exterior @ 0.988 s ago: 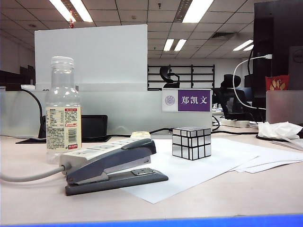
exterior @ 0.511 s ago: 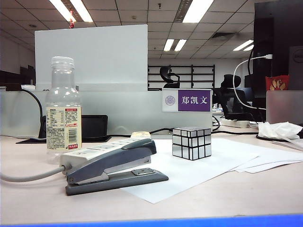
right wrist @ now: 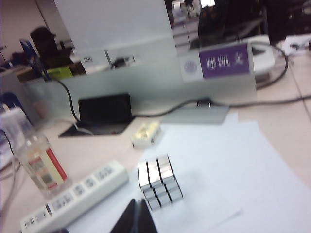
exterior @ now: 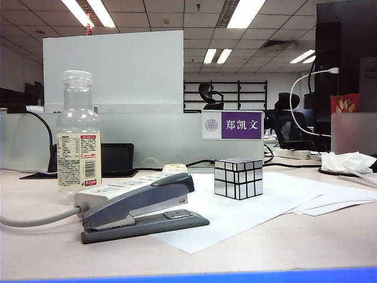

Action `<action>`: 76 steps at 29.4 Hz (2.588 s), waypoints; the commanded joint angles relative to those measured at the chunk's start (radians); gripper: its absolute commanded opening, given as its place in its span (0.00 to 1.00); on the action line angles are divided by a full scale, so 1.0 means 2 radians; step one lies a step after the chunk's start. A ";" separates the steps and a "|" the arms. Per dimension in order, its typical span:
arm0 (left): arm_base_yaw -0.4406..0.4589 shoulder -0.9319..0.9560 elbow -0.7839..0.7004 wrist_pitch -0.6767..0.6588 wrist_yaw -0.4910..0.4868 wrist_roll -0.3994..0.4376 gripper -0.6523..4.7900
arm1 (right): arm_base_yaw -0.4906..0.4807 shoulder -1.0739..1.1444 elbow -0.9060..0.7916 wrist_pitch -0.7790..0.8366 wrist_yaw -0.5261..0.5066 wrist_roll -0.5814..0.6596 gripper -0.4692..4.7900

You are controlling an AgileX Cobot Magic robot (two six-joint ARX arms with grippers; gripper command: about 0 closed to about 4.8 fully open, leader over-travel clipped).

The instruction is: Press the button on the power strip.

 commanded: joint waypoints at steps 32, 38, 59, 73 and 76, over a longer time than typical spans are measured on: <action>0.001 0.001 -0.079 0.119 0.152 0.008 0.11 | 0.000 -0.001 -0.022 0.021 0.027 -0.014 0.09; 0.003 -0.001 -0.079 0.119 0.151 0.008 0.11 | 0.000 -0.001 -0.022 0.021 0.027 -0.014 0.09; 0.282 -0.067 -0.144 0.113 0.220 0.008 0.11 | -0.025 -0.001 -0.023 0.021 0.026 -0.014 0.09; 0.289 -0.067 -0.206 0.049 0.221 0.008 0.11 | -0.119 -0.001 -0.113 0.010 0.028 -0.014 0.09; 0.309 -0.067 -0.206 0.050 0.220 0.008 0.11 | -0.118 -0.001 -0.115 0.010 0.028 -0.014 0.09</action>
